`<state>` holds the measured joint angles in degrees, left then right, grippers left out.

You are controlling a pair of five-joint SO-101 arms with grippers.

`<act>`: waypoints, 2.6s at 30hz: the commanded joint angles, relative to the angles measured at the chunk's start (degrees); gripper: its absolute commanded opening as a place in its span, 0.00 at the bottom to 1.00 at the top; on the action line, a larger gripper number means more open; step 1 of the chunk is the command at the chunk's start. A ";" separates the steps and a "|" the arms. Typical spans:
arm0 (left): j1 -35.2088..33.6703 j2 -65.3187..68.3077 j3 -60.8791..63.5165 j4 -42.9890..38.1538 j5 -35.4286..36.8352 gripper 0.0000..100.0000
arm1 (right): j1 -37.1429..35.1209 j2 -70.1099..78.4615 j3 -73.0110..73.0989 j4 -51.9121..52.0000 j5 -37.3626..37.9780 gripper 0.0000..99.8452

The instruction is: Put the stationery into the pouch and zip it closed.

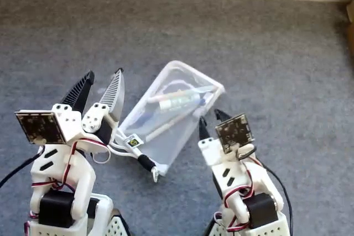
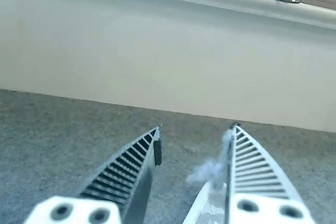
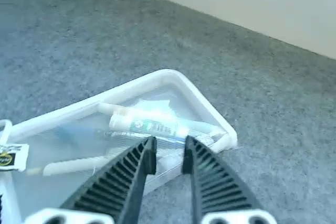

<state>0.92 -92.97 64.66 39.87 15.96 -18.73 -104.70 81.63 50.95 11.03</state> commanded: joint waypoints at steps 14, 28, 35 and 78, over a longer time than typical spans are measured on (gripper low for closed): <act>0.13 -0.75 -0.84 -9.23 -6.86 0.01 | 13.14 -0.66 -1.01 -4.88 -10.20 0.01; 0.13 -13.14 -4.18 1.76 -12.57 0.01 | 12.88 -0.66 -19.38 1.10 -10.20 0.01; -0.04 -11.30 -4.62 8.88 -13.80 0.01 | 12.97 -0.66 -21.93 9.89 -10.20 0.01; -7.25 -11.21 32.48 21.45 -13.89 0.01 | 13.23 -0.66 15.60 13.32 -10.20 0.01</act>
<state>-5.67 -103.60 95.96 59.74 2.68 -6.07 -105.05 94.20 68.26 1.36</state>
